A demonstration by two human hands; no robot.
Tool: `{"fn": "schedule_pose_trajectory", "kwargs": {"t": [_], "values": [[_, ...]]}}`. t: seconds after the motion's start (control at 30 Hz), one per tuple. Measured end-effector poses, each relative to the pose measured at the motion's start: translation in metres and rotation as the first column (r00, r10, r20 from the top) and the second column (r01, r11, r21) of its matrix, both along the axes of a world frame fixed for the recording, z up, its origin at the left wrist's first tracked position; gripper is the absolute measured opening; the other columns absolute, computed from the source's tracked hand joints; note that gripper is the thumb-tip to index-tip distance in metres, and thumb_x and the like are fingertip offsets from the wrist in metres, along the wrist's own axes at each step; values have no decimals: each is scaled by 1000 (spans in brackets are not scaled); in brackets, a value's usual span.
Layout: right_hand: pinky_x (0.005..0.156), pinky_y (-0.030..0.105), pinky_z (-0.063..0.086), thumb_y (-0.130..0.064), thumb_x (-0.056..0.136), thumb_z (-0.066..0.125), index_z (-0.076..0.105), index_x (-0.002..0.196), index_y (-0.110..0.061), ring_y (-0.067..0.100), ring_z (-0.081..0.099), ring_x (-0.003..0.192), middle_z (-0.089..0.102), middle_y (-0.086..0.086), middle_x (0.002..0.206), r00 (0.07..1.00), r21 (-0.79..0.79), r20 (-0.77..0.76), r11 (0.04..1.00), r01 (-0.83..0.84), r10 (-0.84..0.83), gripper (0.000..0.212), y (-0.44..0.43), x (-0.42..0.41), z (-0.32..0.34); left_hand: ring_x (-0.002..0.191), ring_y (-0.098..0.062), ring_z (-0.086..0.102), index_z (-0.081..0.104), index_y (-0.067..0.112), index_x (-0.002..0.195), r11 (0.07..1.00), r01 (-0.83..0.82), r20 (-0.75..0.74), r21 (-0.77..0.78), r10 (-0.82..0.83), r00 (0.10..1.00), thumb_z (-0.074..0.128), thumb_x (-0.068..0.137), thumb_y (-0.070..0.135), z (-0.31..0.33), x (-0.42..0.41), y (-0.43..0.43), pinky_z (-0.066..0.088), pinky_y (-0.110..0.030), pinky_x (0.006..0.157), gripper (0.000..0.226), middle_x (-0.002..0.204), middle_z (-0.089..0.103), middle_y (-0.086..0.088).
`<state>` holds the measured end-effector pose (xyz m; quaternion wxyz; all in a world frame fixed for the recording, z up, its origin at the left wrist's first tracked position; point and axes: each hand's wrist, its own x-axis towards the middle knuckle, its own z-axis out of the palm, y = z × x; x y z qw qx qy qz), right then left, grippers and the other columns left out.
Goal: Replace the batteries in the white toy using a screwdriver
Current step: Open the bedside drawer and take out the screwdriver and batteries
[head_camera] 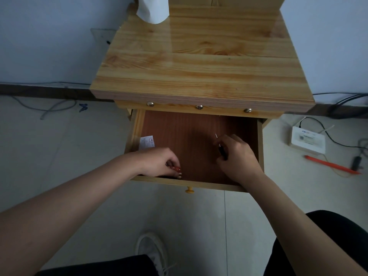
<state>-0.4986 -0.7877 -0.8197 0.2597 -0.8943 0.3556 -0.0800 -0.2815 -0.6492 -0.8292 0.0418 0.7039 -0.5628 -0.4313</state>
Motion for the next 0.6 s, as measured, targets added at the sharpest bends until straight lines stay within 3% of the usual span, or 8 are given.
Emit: {"fn": "schedule_pose_trajectory", "kwargs": {"t": [0.1, 0.23, 0.43, 0.6], "values": [[72, 20, 50, -4, 78, 71, 64, 116, -19, 16, 58, 86, 59, 2, 111, 1000, -11, 5, 1000, 1, -1, 41, -1, 0, 0, 80, -11, 66, 75, 30, 93, 1000, 16, 20, 7, -16, 1000, 64, 92, 47, 2, -1, -1, 55, -44, 80, 21, 83, 72, 10], [67, 12, 42, -4, 76, 72, 65, 114, -19, 11, 53, 81, 59, 0, 107, 1000, -38, 9, 999, -3, 4, 41, -4, -1, -1, 88, -4, 66, 77, 31, 102, 999, 33, -2, 0, -33, 999, 68, 90, 43, 7, -1, -2, 56, -39, 85, 19, 94, 73, 16], [62, 11, 41, -10, 78, 73, 68, 108, -19, 14, 59, 77, 60, -2, 98, 997, -56, 73, 998, -10, 14, 31, -7, -2, -1, 91, 0, 66, 77, 31, 106, 998, 58, -12, 21, -58, 998, 73, 87, 36, 10, 1, -6, 55, -35, 88, 19, 100, 74, 19], [67, 4, 41, -9, 77, 75, 69, 113, -19, 12, 62, 83, 62, -3, 102, 995, -28, 98, 999, -20, 22, 37, -7, -5, 7, 88, 2, 67, 78, 31, 103, 1000, -1, -34, 5, 1, 999, 79, 83, 33, 7, 0, -5, 56, -35, 87, 20, 95, 75, 21]]}}
